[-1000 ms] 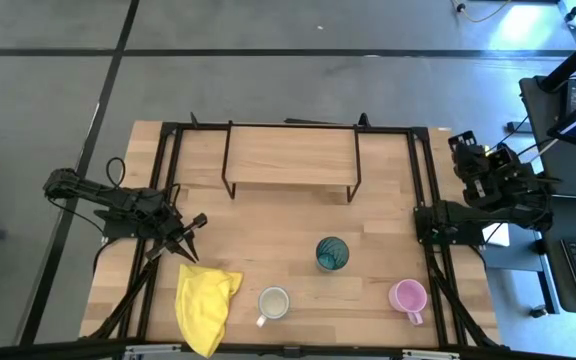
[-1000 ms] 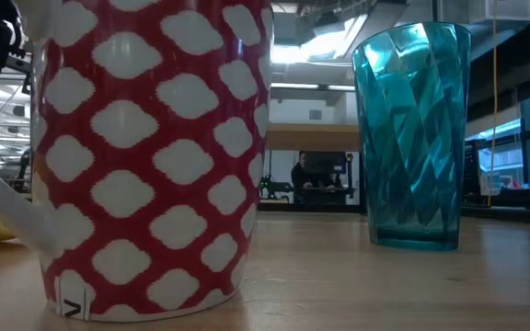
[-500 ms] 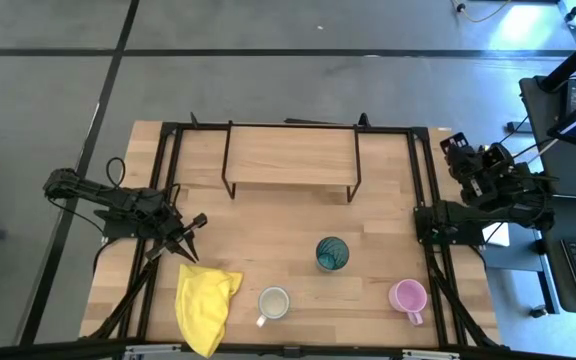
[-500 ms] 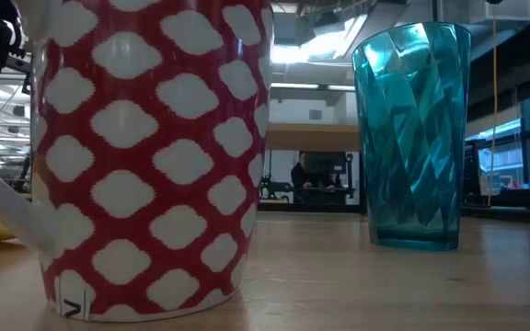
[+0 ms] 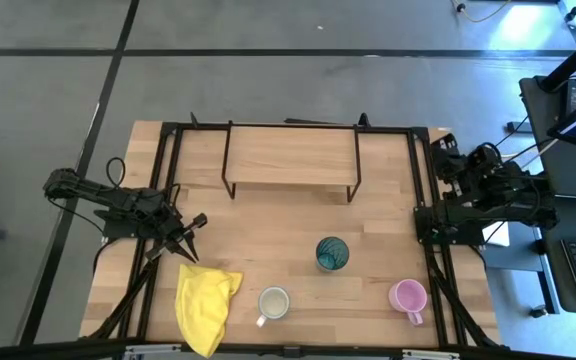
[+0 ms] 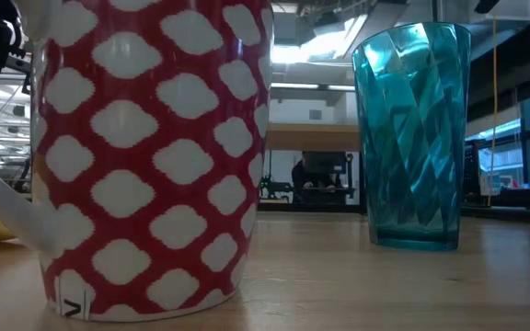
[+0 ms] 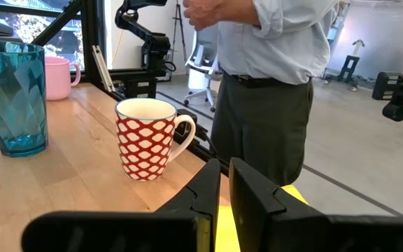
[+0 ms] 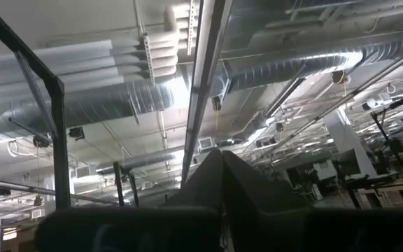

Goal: Stack small to large cups/mugs on shelf
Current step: Put the white/red mug on the shelf

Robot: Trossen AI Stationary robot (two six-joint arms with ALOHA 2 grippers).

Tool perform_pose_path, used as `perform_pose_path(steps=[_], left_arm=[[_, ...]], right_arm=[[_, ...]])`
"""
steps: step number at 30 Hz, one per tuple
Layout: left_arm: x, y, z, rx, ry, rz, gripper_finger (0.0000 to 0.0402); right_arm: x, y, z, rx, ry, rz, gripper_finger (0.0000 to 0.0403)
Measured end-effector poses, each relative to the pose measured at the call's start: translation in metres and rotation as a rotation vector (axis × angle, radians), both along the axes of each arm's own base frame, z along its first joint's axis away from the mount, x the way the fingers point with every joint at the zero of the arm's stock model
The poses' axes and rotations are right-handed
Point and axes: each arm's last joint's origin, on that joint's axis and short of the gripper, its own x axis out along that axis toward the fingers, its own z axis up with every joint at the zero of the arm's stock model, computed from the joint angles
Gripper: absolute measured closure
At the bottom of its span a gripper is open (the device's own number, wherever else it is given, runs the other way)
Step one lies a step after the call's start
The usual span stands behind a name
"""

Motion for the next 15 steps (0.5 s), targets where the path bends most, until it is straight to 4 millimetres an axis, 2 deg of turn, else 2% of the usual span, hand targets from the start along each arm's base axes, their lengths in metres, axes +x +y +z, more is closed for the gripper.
perform_pose_path(steps=[12, 15], left_arm=[[0.0000, 0.0000, 0.0000, 0.000, 0.000, 0.000, 0.0374], [0.0000, 0.0000, 0.0000, 0.000, 0.000, 0.000, 0.0374]], right_arm=[[0.0015, -0.0011, -0.0018, 0.085, 0.004, 0.025, 0.0390], [0.0083, -0.0010, -0.0034, 0.077, 0.039, 0.023, 0.0390]])
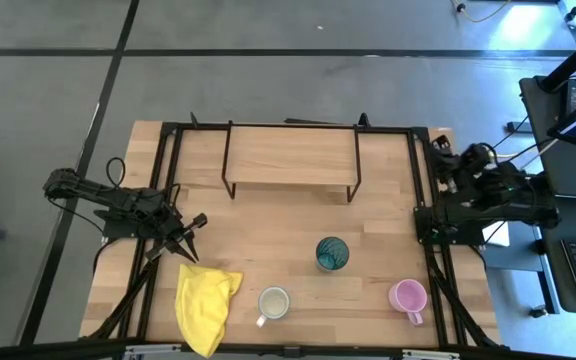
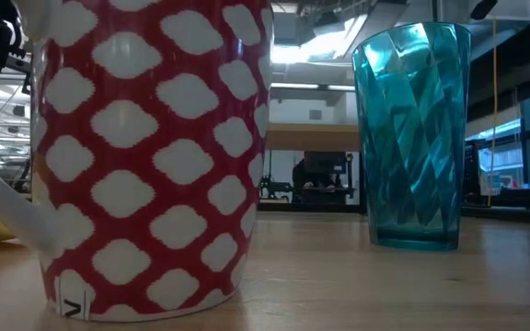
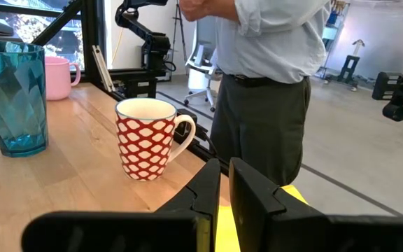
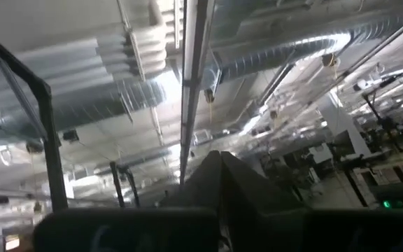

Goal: Stack small to large cups/mugs on shelf
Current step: Put the white/red mug on the shelf

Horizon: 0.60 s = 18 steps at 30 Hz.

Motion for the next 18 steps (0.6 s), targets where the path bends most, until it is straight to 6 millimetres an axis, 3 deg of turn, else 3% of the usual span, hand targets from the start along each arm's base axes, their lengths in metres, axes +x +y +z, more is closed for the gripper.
perform_pose_path(steps=[10, 18], left_arm=[[0.0000, 0.0000, 0.0000, 0.000, 0.000, 0.000, 0.0374], [0.0000, 0.0000, 0.0000, 0.000, 0.000, 0.000, 0.0374]], right_arm=[[-0.0042, -0.0027, 0.0003, 0.003, 0.005, -0.124, 0.0390], [-0.0042, -0.0027, 0.0003, 0.116, -0.040, -0.032, 0.0390]])
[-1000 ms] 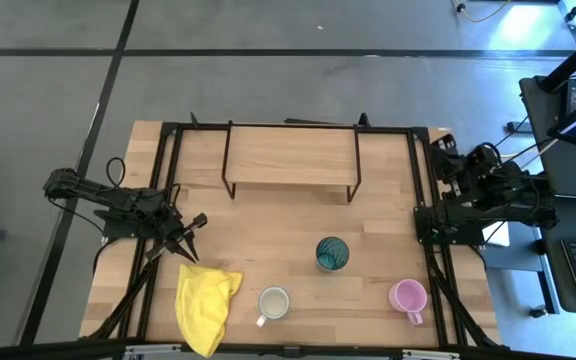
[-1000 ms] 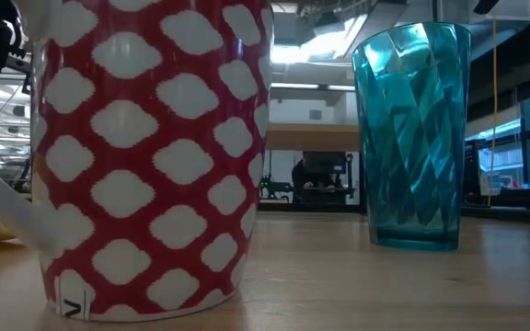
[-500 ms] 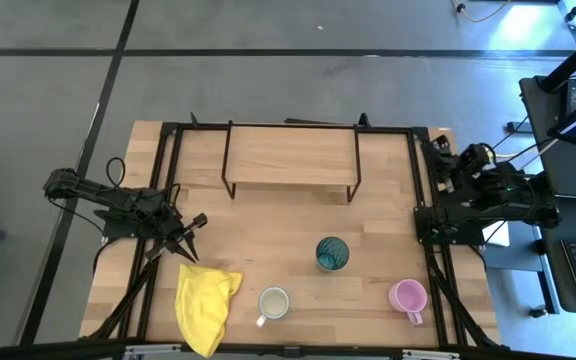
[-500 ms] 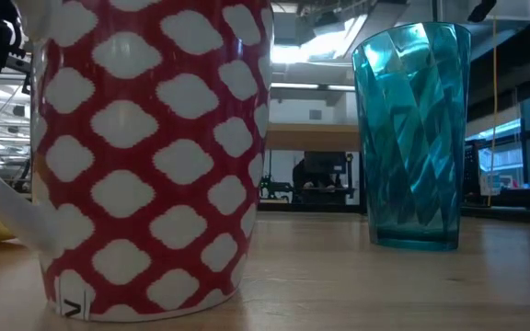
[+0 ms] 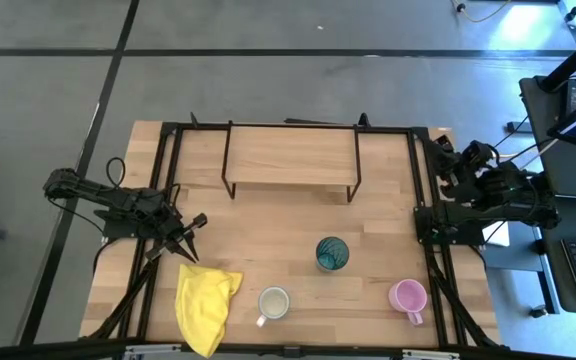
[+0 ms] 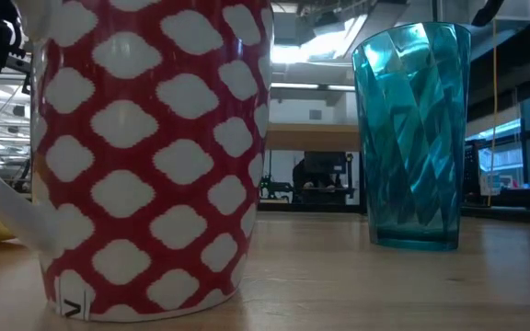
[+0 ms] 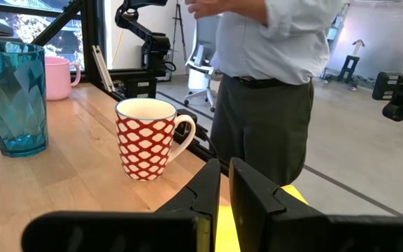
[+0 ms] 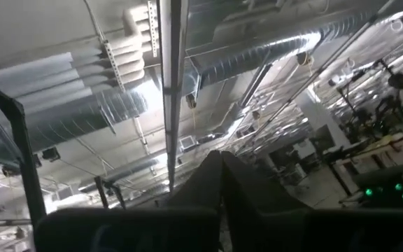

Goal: Stack small to large cups/mugs on shelf
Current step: Put the white/red mug on the shelf

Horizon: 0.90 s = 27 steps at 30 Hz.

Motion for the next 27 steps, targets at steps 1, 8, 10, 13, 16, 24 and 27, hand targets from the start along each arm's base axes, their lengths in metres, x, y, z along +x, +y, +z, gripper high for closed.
perform_pose_path(steps=[1, 8, 10, 13, 16, 24, 27], left_arm=[[0.000, 0.000, 0.000, 0.000, 0.000, 0.000, 0.0374], [0.000, 0.000, 0.000, 0.000, 0.000, 0.000, 0.0374], [0.000, 0.000, 0.000, 0.000, 0.000, 0.000, 0.0374], [0.000, 0.000, 0.000, 0.000, 0.000, 0.000, 0.0374], [0.000, 0.000, 0.000, 0.000, 0.000, 0.000, 0.0374], [0.001, 0.001, 0.000, 0.033, -0.032, 0.029, 0.0374], [0.002, 0.002, 0.000, 0.109, -0.097, 0.086, 0.0374]], right_arm=[[0.000, 0.000, 0.000, 0.008, -0.004, 0.006, 0.0390], [0.000, 0.000, 0.000, -0.013, 0.008, -0.012, 0.0390], [-0.001, 0.000, 0.001, -0.049, 0.015, -0.043, 0.0390], [-0.001, 0.000, 0.001, -0.042, 0.012, -0.034, 0.0390], [0.001, 0.001, 0.001, -0.032, 0.004, 0.005, 0.0390], [0.009, 0.003, -0.001, -0.103, 0.039, 0.082, 0.0390], [0.011, 0.006, 0.000, -0.136, 0.030, 0.157, 0.0390]])
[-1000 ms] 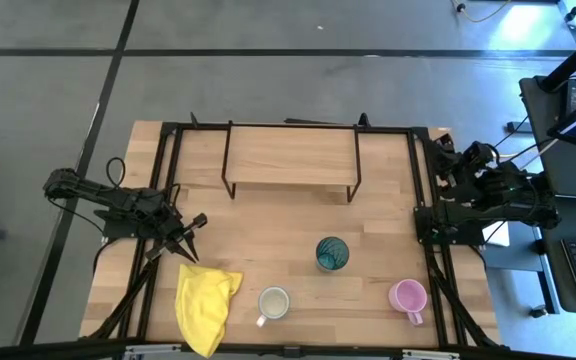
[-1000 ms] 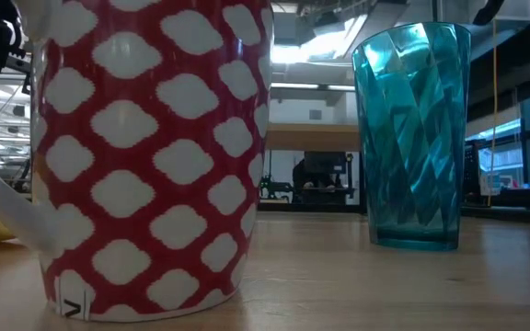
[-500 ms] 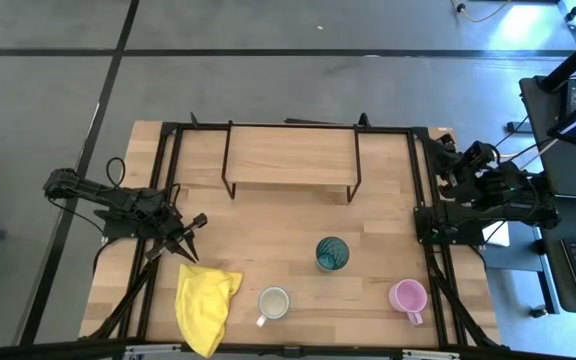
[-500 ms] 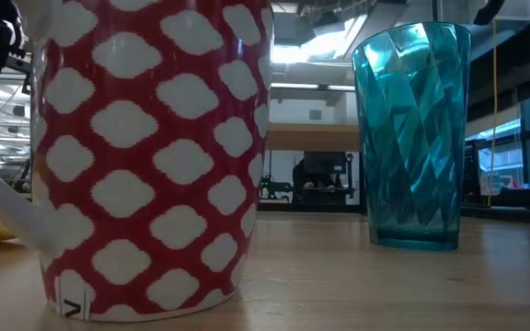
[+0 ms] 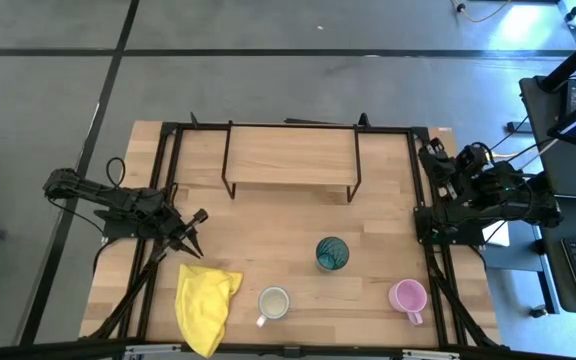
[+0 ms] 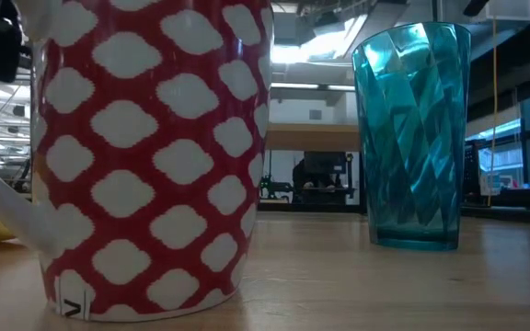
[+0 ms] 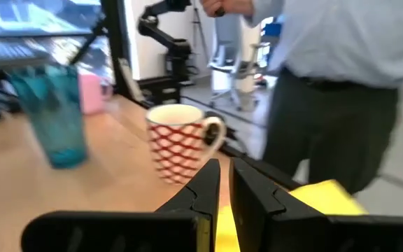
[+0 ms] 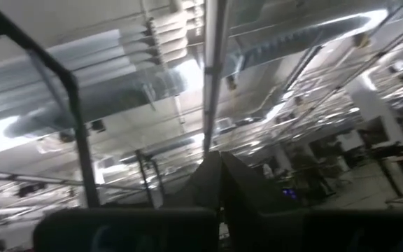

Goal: Stack small to large cups/mugs on shelf
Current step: Put the white/red mug on the shelf

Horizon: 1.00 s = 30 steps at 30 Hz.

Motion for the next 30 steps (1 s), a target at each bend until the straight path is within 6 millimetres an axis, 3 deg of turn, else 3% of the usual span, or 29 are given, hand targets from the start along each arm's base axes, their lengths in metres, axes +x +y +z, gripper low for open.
perform_pose_path(steps=[7, 10, 25, 30], left_arm=[[0.002, 0.003, 0.001, 0.050, -0.049, 0.115, 0.0374], [0.003, 0.004, 0.010, 0.064, -0.167, 0.154, 0.0374], [-0.014, 0.008, 0.063, -0.260, -0.628, 0.139, 0.0374], [-0.022, 0.010, 0.072, -0.259, -0.780, 0.149, 0.0374]], right_arm=[[0.006, 0.002, 0.000, -0.019, 0.011, 0.057, 0.0390], [0.011, 0.001, -0.002, -0.018, 0.032, 0.056, 0.0390], [0.016, 0.001, -0.003, -0.018, 0.051, 0.054, 0.0390], [0.018, 0.002, -0.002, 0.025, 0.029, 0.114, 0.0390]])
